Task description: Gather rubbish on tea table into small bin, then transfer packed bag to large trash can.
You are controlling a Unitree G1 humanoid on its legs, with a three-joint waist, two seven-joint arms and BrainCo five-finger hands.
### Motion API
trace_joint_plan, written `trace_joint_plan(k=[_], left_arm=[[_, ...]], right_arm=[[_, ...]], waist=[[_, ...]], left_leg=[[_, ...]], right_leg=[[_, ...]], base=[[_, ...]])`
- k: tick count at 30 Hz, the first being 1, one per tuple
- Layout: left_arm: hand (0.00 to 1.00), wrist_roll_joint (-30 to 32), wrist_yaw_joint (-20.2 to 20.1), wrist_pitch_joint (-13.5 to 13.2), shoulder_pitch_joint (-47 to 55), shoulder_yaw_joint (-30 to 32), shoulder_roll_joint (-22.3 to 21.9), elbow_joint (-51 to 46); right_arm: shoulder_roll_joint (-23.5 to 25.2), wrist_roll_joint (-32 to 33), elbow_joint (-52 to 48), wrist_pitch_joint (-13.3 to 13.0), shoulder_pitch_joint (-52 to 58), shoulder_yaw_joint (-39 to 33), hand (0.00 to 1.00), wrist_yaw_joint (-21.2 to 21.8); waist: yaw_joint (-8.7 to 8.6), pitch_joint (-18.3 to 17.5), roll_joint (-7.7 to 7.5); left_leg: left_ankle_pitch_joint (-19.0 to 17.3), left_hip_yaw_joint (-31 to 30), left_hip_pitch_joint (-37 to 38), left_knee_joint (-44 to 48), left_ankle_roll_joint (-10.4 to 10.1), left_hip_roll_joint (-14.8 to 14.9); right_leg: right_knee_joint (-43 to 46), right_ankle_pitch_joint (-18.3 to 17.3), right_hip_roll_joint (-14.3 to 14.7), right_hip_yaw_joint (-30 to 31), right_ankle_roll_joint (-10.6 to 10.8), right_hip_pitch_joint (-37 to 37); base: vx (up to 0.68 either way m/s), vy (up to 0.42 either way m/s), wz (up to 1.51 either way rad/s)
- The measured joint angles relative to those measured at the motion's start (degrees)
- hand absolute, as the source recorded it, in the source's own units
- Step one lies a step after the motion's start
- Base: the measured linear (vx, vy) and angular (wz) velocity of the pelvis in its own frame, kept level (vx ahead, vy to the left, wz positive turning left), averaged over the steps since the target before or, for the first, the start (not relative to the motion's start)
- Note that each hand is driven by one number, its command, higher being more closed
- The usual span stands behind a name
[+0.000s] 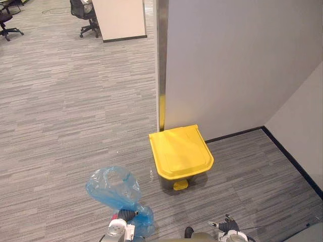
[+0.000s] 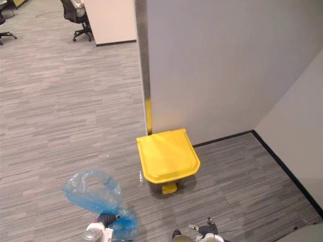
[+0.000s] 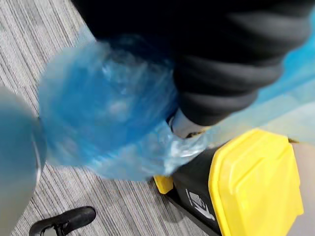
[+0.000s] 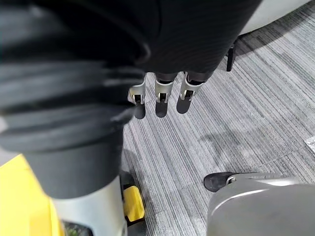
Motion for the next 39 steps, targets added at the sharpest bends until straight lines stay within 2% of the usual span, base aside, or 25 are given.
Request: trace_joint_plan(k=[3,5,7,9,10,11,12,13,14,15,17,18,20,21,22,23,25,26,27,29,30,32,35,39], left_arm=[[1.00,0.01,0.02,0.01,0.52,-0.03,0.44,0.03],[1.00,0.01,0.03,0.00,0.20,-0.02,0.87,0.00],[1.00,-0.01,0.07,0.00,-0.57,-0.02,1.33,-0.03],[1.00,-0.01,0.06,-0.01,-0.99,-0.42,1.43,-0.05],[1.00,-0.01,0.03,-0.01,-1.01,-0.57,1.52,-0.05],[1.00,-0.03,0.08,-0.01,-1.21,-0.51,1.64,-0.06],[1.00,-0.06,0.16,0.00,-1.34,-0.47,1.92,-0.06],[1.00,-0.13,0.37,0.04,-1.46,-0.11,1.62,-0.08],[1.00,-0.15,0.44,0.04,-1.78,0.33,1.70,-0.08],[1.00,-0.21,0.44,0.02,-2.62,0.58,1.85,-0.11],[1.00,-0.40,0.43,0.02,-3.86,0.64,1.87,-0.11],[1.00,-0.42,0.43,-0.02,-4.64,0.75,1.63,-0.31],[1.00,-0.41,0.43,-0.09,-5.43,1.16,0.98,-0.63],[1.00,-0.42,0.47,-0.08,-6.52,2.20,-0.98,-0.72],[1.00,-0.41,0.39,-0.10,-7.16,2.48,-1.85,-1.15],[1.00,-0.41,0.35,-0.22,-7.88,2.52,-2.29,-1.74],[1.00,-0.22,0.13,-0.23,-8.17,2.63,-2.14,-2.27],[1.00,0.16,-0.01,-0.23,-8.18,2.88,-2.11,-2.36],[1.00,0.24,-0.10,-0.27,-8.19,2.97,-2.02,-2.46],[1.00,0.26,-0.26,-0.46,-8.56,2.94,-2.09,-2.46],[1.00,0.28,-0.29,-0.62,-8.58,2.94,-2.32,-2.46],[1.00,0.41,-0.32,-0.89,-8.31,2.93,-2.55,-2.35],[1.00,1.35,-0.28,-1.11,-8.44,2.94,-2.43,-2.34],[1.00,1.35,-0.21,-1.25,-8.97,2.91,-1.99,-2.39]], right_arm=[[0.11,-0.01,0.07,0.05,0.00,-0.13,0.00,0.02],[0.13,-0.01,0.09,0.07,-0.60,-0.27,0.00,0.02],[0.21,-0.01,0.08,0.09,-1.81,-0.31,0.00,0.02],[0.05,-0.01,0.08,0.12,-1.87,-0.37,0.00,0.02],[0.13,0.01,0.08,0.12,-2.05,-0.37,0.00,0.02],[0.33,0.10,0.06,0.11,-2.57,-0.41,0.00,0.03],[0.80,0.98,-0.16,0.08,-2.83,-0.85,0.00,0.14],[0.54,0.97,-0.38,0.14,-3.04,-0.74,0.00,0.10],[0.66,1.04,-0.59,0.12,-3.01,-0.73,0.00,0.08],[1.04,1.04,-1.35,0.14,-3.01,-0.76,0.00,0.02],[1.92,1.04,-2.56,0.13,-2.95,-0.76,0.00,-0.08],[2.29,1.04,-2.72,0.16,-2.91,-0.83,0.00,-0.30],[2.34,1.01,-2.83,0.61,-2.64,-1.00,0.00,-0.58],[1.66,0.88,-3.77,0.83,-3.27,-1.69,0.00,-0.67],[1.51,0.88,-5.13,0.78,-3.39,-2.36,0.00,-0.72],[1.70,0.91,-6.39,0.91,-3.41,-3.20,0.00,-0.71],[1.91,0.89,-7.61,1.00,-3.03,-3.23,0.00,-0.59],[1.94,0.87,-7.86,1.02,-2.85,-3.23,0.00,-0.51],[2.04,0.80,-8.02,1.03,-2.76,-3.08,0.00,-0.36],[2.27,0.69,-8.52,1.03,-2.90,-2.91,0.00,-0.19],[2.15,0.53,-8.64,1.06,-3.05,-2.34,0.00,0.00],[1.77,0.14,-8.65,1.08,-3.13,-0.76,0.00,-0.05],[0.94,-1.76,-7.74,1.05,-4.69,3.80,0.00,0.09],[1.01,-2.48,-6.29,1.00,-9.81,9.34,0.00,0.58]], waist=[[0.01,0.04,-0.06],[0.01,0.35,-0.33],[-0.04,1.98,-1.61],[0.00,3.35,-2.85],[0.08,3.54,-3.11],[-0.02,4.19,-3.29],[-0.12,5.26,-2.53],[-0.31,5.47,-2.63],[-0.28,5.57,-2.64],[-0.20,6.05,-2.70],[-0.25,6.62,-3.18],[-0.28,7.07,-3.95],[-0.13,7.81,-4.78],[0.01,9.50,-2.30],[-0.13,10.16,-1.12],[-0.11,10.66,-0.74],[-0.04,10.98,-0.72],[0.05,10.97,-0.71],[0.26,10.47,-0.56],[0.41,10.18,-0.52],[0.44,10.16,-0.49],[0.45,9.52,-0.20],[0.56,7.54,0.24],[1.02,6.29,0.26]], left_leg=[[0.06,0.53,1.04,-0.66,-0.11,-0.09],[-0.59,1.09,0.93,-0.07,0.19,-0.38],[-3.44,1.37,0.60,3.96,0.95,-1.54],[-8.07,1.32,0.41,8.96,2.42,-2.64],[-8.86,1.25,0.78,9.55,2.69,-2.97],[-9.69,1.22,1.72,9.92,2.91,-3.33],[-10.36,1.18,2.65,11.15,3.46,-3.09],[-12.33,1.49,3.17,13.23,4.04,-1.78],[-13.13,1.52,3.36,14.21,3.92,-1.12],[-14.43,1.92,4.01,15.34,3.70,0.05],[-16.54,3.09,5.00,16.99,2.85,1.12],[-18.28,3.78,5.15,19.32,2.26,1.08],[-23.03,3.89,5.43,25.35,0.10,0.71],[-25.04,3.86,6.07,27.38,-0.70,2.89],[-25.83,3.54,6.08,27.14,-0.24,3.60],[-26.23,3.12,6.29,26.00,-0.37,3.85],[-26.52,1.75,8.41,23.47,-0.65,4.33],[-26.64,0.94,10.05,22.03,-0.89,4.93],[-26.47,0.72,11.04,20.41,-1.11,5.96],[-25.24,0.14,10.95,19.25,-1.18,6.72],[-23.19,0.08,10.73,18.43,-1.03,7.02],[-20.75,-0.04,10.58,16.59,0.03,7.21],[-17.43,-0.60,7.98,13.86,0.12,7.81],[-12.33,-3.07,4.70,10.81,-2.85,8.39]], right_leg=[[-1.37,0.47,0.00,0.04,0.04,1.25],[0.12,-0.43,-0.44,0.30,0.43,0.50],[6.79,-4.19,-2.34,0.83,1.33,-1.16],[16.19,-6.99,-4.54,1.30,4.12,-3.14],[20.17,-6.82,-5.17,1.28,4.64,-4.66],[28.28,-5.08,-6.17,0.98,7.80,-8.27],[35.09,-4.21,-6.44,0.39,7.76,-12.78],[33.73,-6.68,-5.36,-0.84,4.49,-14.60],[32.16,-6.88,-4.69,-2.19,4.33,-15.53],[27.54,-5.61,-3.41,-3.98,3.44,-16.73],[13.35,0.28,-1.74,-6.47,3.48,-17.54],[6.75,1.86,-1.65,-7.75,3.44,-17.05],[4.20,1.98,-2.23,-7.52,3.73,-15.94],[7.20,2.10,-1.21,-8.41,4.58,-16.14],[8.96,1.54,-0.67,-8.87,4.39,-16.66],[11.32,1.07,-0.54,-8.96,3.58,-18.08],[16.66,-0.58,-0.19,-9.38,0.75,-19.21],[19.47,-3.01,0.01,-9.89,-0.28,-19.51],[22.41,-5.83,0.19,-10.87,-0.43,-20.23],[24.55,-8.12,0.33,-11.86,-0.56,-21.36],[24.99,-9.02,0.41,-12.24,-0.21,-21.57],[24.61,-9.96,0.48,-12.81,0.09,-21.59],[23.60,-10.53,0.56,-14.50,-0.13,-23.40],[23.85,-9.74,-0.66,-15.95,-1.06,-25.45]], base=[[0.12,0.012,-0.03],[0.08,0.020,-0.10],[0.05,0.046,-0.03],[-0.01,0.057,-0.03],[-0.02,0.063,-0.12],[0.01,0.089,-0.05],[0.08,0.102,-0.15],[0.09,0.076,-0.13],[0.13,0.050,-0.20],[0.14,0.020,-0.18],[0.20,-0.035,-0.22],[0.26,-0.133,-0.13],[0.32,-0.173,-0.01],[0.34,-0.170,0.08],[0.32,-0.159,0.05],[0.29,-0.171,0.28],[0.22,-0.138,0.29],[0.22,-0.138,0.26],[0.23,-0.150,0.28],[0.23,-0.176,0.21],[0.19,-0.151,0.15],[0.15,-0.120,0.19],[0.14,-0.101,0.29],[0.07,-0.081,0.41]])
